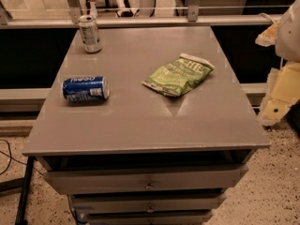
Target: Place pepsi can upright
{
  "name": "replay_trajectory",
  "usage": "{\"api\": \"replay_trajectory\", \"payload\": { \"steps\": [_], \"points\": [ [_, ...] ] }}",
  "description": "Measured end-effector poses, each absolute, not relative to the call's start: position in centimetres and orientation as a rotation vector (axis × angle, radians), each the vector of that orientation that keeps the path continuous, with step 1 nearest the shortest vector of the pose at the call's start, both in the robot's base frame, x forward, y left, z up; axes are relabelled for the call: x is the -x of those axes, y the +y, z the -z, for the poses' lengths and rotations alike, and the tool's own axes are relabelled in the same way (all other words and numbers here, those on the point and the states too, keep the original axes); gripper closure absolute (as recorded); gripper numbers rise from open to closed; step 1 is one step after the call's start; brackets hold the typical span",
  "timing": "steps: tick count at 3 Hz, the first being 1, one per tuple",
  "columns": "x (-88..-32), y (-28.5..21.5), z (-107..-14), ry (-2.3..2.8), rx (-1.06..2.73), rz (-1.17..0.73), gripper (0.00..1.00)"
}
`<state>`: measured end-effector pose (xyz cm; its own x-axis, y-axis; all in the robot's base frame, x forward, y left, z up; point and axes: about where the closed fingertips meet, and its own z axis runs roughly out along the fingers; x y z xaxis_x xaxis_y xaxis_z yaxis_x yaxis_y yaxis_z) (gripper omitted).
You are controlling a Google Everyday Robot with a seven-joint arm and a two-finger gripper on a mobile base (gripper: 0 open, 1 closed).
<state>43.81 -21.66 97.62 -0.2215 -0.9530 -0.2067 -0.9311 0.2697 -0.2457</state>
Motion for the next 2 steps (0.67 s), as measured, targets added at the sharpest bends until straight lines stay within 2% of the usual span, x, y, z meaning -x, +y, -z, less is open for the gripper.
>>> {"api": "replay_trajectory", "payload": {
  "steps": [2],
  "points": [
    [-44.6, -20.5, -97.5, 2.199, 1.721, 0.077, 0.00]
  ]
}}
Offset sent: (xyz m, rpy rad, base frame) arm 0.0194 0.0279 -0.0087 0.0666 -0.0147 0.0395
